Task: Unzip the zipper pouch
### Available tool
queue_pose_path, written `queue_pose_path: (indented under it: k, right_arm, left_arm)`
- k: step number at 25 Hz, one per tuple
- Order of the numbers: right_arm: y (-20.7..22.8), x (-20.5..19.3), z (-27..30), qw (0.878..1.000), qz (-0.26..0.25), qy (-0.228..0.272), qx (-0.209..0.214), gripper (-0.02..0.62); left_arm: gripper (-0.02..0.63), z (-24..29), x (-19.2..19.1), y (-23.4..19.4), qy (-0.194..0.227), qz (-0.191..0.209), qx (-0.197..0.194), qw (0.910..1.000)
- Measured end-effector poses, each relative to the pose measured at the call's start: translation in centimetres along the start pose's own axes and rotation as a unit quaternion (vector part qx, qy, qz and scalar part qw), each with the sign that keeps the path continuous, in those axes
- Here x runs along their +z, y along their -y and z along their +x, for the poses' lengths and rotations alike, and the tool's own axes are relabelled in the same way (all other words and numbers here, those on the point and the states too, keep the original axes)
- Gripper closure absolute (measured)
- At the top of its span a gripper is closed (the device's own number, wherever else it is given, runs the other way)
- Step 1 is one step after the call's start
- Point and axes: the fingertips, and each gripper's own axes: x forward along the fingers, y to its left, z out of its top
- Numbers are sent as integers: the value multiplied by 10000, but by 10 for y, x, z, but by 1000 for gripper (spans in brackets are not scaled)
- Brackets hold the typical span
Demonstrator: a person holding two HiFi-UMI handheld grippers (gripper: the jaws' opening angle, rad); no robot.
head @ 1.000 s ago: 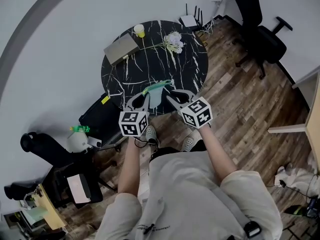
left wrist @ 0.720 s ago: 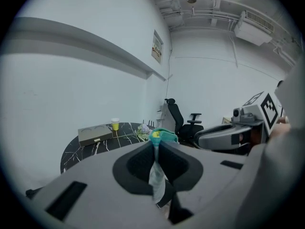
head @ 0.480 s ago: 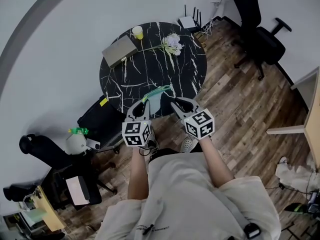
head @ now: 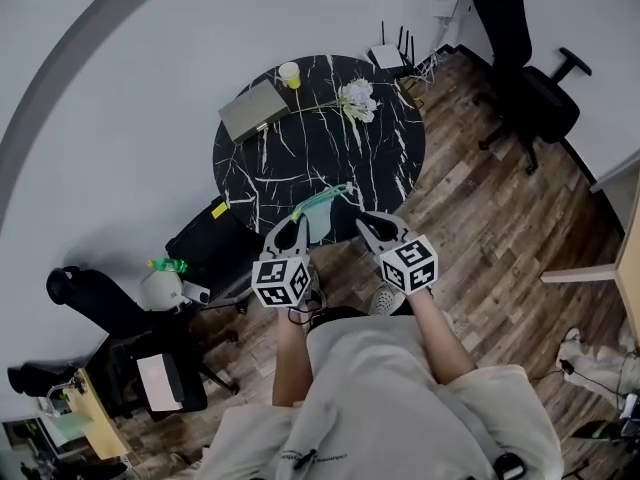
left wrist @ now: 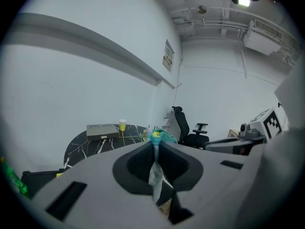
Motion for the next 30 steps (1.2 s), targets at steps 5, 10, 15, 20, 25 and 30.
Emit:
queue_pose_path:
  k: [5,10,15,20,25,30]
  right_arm:
    - [-10,-4,6,10000,-31,-8,92,549]
    - [-19,-3,6,9997,-64,51,224,589]
    - [-34,-1,13,9989,-110,82,441,591]
    - [-37,-2,13,9985,-136,111,516,591]
    - [-38,-7,11,9982,-153,15,585,591]
    - [-36,-9,10,9981,-199,-44,587,591]
  left_arm:
    - [568,-9,0,-6,-3,92,45,9999]
    - [568,-17,-1,-6,32,81,90,9999]
    - [568,-20,1,-9,110,-192,52,9997]
    - [568,-18,0,-3,113,-154,9,9998]
    - [568,-20,-3,-1,81,-143,-46,9999]
    - [568,-22,-8,-4,16,-76,-17,10000]
